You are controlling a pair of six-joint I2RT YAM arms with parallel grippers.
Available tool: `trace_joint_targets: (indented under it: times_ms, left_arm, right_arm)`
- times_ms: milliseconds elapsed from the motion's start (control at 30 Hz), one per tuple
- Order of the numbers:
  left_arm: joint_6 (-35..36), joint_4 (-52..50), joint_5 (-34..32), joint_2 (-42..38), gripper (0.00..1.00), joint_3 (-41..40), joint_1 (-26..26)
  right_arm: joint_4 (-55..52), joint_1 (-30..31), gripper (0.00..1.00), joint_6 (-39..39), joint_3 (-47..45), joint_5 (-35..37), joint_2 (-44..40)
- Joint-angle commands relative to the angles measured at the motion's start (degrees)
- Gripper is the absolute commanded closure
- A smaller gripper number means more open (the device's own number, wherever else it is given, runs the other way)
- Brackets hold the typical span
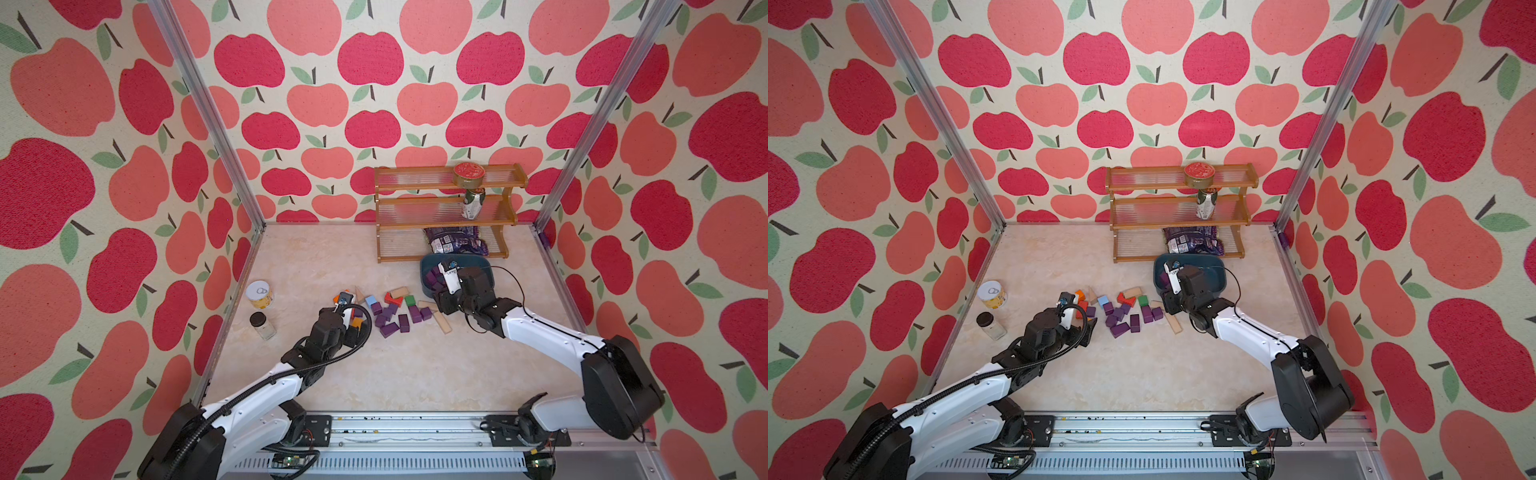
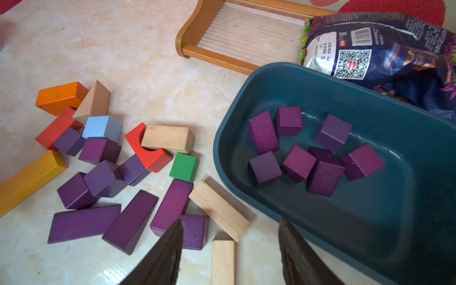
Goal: Pick purple bricks into the storage bin
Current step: Place the building block in the storage box, then pick up the building block from the center of the board.
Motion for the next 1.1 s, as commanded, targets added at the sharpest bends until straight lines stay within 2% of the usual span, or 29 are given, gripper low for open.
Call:
trace_joint_targets:
  times_ms: [0, 500, 1067]
  left_arm:
    - [0.67, 0.41, 0.4, 0.94, 0.01, 1.76, 0.33]
    - [1.46, 0.09, 0.4, -2.62, 0.01, 0.42, 0.25]
    - [1.65, -0.02, 0.62, -2.77, 0.01, 0.28, 0.24]
  right_arm:
    - [4.78, 0.28, 0.35, -1.78, -3.2, -2.84, -0.57]
    - [8.92, 0.26, 0.35, -1.73, -5.08, -4.21, 3.44]
    - [4.85, 0.33, 0.39, -0.45, -1.26, -4.14, 8.66]
